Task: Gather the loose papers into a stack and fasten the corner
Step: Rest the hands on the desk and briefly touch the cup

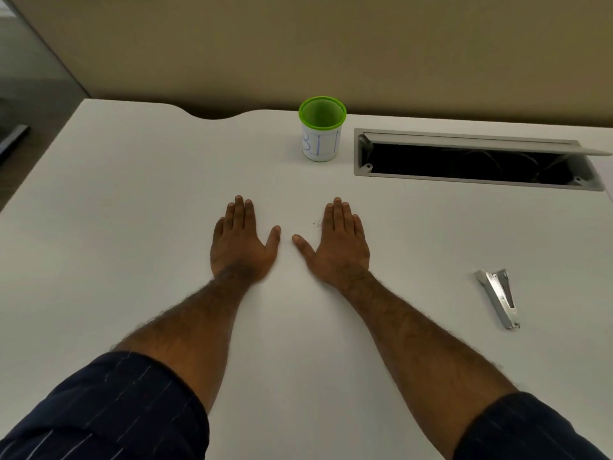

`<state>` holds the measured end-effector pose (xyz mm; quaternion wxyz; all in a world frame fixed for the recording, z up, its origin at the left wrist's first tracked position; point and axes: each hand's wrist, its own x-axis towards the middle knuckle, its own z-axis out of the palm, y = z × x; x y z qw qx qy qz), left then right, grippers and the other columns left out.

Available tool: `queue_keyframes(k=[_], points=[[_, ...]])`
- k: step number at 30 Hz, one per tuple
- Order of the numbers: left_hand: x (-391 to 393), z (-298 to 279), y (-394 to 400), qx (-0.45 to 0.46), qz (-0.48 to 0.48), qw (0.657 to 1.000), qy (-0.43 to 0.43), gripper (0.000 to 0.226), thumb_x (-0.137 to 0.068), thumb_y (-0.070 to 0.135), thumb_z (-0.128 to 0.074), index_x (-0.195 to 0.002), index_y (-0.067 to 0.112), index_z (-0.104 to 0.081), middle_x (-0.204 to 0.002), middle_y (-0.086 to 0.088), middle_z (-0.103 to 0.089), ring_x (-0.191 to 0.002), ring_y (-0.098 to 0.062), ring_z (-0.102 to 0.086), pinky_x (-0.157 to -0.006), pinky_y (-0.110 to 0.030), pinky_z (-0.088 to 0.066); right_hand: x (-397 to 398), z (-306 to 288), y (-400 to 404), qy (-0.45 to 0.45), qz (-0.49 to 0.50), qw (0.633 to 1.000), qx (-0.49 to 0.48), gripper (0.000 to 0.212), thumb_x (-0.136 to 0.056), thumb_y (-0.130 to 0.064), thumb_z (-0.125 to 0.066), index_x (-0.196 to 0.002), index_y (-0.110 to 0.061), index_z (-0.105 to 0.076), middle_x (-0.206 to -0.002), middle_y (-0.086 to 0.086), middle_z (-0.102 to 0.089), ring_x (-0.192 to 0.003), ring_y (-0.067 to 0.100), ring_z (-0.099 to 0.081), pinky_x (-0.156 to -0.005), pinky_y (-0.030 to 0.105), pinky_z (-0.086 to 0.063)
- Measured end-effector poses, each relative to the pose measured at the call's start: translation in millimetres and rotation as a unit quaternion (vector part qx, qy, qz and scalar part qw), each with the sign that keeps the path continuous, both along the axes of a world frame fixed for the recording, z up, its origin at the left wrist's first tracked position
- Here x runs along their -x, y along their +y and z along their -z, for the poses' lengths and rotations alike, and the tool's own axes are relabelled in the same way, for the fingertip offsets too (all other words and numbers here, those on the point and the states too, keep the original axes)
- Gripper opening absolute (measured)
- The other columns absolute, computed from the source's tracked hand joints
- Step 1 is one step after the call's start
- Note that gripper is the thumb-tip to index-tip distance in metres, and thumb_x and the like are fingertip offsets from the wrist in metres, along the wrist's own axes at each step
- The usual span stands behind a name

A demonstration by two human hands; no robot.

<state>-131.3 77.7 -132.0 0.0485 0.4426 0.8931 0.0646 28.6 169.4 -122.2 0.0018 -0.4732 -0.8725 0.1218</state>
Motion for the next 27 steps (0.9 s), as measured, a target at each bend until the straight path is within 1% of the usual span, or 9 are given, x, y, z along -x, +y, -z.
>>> queue_keyframes(k=[2, 5, 7, 10, 13, 18, 23, 25, 27], points=[[-0.1, -0.4, -0.3, -0.002, 0.0, 1.0, 0.007, 0.084, -0.093, 0.066, -0.016, -0.156, 0.012, -0.004, -0.165, -0.005, -0.001, -0.152, -0.02, -0.003, -0.123, -0.038, -0.008, 7.7, -0.9, 7.1, 0.015, -0.009, 1.0, 0.002, 0.093, -0.087, -0.073, -0.014, -0.152, -0.008, 0.003, -0.161, 0.006, 0.008, -0.148, 0.018, 0.009, -0.12, 0.035, 0.004], [-0.8, -1.0, -0.5, -0.001, 0.0, 1.0, 0.001, 0.084, -0.093, 0.066, -0.015, -0.157, 0.014, -0.001, -0.165, -0.003, 0.002, -0.152, -0.019, 0.0, -0.123, -0.037, -0.006, -2.1, -7.4, 7.8, 0.08, -0.034, 0.996, -0.011, 0.086, -0.09, -0.068, -0.018, -0.152, -0.012, 0.003, -0.161, 0.002, 0.007, -0.148, 0.015, 0.007, -0.12, 0.033, 0.001], [-2.3, -0.4, -0.9, -0.003, 0.001, 1.0, 0.001, 0.084, -0.093, 0.066, -0.016, -0.157, 0.014, -0.002, -0.165, -0.004, 0.001, -0.152, -0.019, 0.0, -0.123, -0.037, -0.006, -21.5, -13.9, -2.6, 0.096, -0.11, 0.989, -0.016, 0.082, -0.092, -0.066, -0.018, -0.153, -0.015, 0.003, -0.16, -0.002, 0.009, -0.147, 0.011, 0.009, -0.12, 0.03, 0.003], [-0.7, 0.2, 0.2, -0.007, -0.001, 1.0, 0.001, 0.084, -0.093, 0.065, -0.016, -0.157, 0.013, -0.003, -0.165, -0.005, 0.0, -0.152, -0.019, -0.001, -0.123, -0.037, -0.007, -48.9, -16.2, -20.6, 0.039, -0.272, 0.961, -0.021, 0.077, -0.093, -0.067, -0.017, -0.153, -0.021, -0.003, -0.16, -0.007, 0.004, -0.147, 0.008, 0.008, -0.119, 0.032, 0.001], [-2.0, -0.7, 0.0, -0.005, 0.001, 1.0, 0.001, 0.083, -0.093, 0.065, -0.016, -0.156, 0.013, -0.003, -0.165, -0.005, 0.0, -0.152, -0.019, -0.001, -0.123, -0.037, -0.007, -59.9, -12.3, -20.2, 0.001, -0.337, 0.941, -0.028, 0.076, -0.093, -0.07, -0.015, -0.153, -0.024, -0.004, -0.16, -0.009, 0.002, -0.147, 0.006, 0.009, -0.119, 0.032, 0.001], [-1.5, -3.0, 0.4, -0.002, 0.005, 1.0, -0.004, 0.083, -0.093, 0.065, -0.015, -0.157, 0.014, -0.001, -0.165, -0.003, 0.003, -0.152, -0.019, 0.001, -0.123, -0.037, -0.007, -39.5, -11.6, 20.6, -0.019, -0.308, 0.949, -0.064, 0.076, -0.093, -0.068, -0.013, -0.153, -0.023, -0.006, -0.161, -0.008, -0.001, -0.147, 0.008, 0.009, -0.119, 0.035, 0.001], [-1.5, -3.0, 1.0, -0.006, 0.002, 1.0, -0.003, 0.083, -0.092, 0.066, -0.014, -0.157, 0.015, -0.002, -0.165, -0.003, 0.002, -0.152, -0.019, -0.001, -0.123, -0.037, -0.008, -14.1, -8.5, 47.9, -0.024, -0.28, 0.958, -0.06, 0.078, -0.091, -0.07, -0.01, -0.153, -0.023, -0.002, -0.161, -0.009, 0.002, -0.147, 0.008, 0.008, -0.121, 0.036, -0.002], [-0.8, -3.1, 0.4, -0.009, -0.001, 1.0, -0.002, 0.083, -0.092, 0.066, -0.014, -0.157, 0.015, -0.002, -0.165, -0.003, 0.002, -0.152, -0.018, 0.0, -0.123, -0.037, -0.007, -11.0, -9.0, 54.1, 0.012, -0.255, 0.966, -0.034, 0.079, -0.091, -0.069, -0.019, -0.153, -0.022, -0.003, -0.161, -0.008, 0.0, -0.147, 0.007, 0.005, -0.121, 0.033, -0.004], [-1.2, -3.2, 0.0, -0.012, -0.002, 1.0, -0.001, 0.083, -0.092, 0.066, -0.016, -0.157, 0.015, -0.003, -0.165, -0.002, 0.001, -0.152, -0.018, 0.0, -0.123, -0.036, -0.007, -13.4, -7.9, 57.4, 0.103, -0.19, 0.976, 0.006, 0.075, -0.093, -0.059, -0.036, -0.153, -0.02, -0.011, -0.16, -0.007, -0.009, -0.147, 0.007, -0.004, -0.118, 0.025, -0.007]])
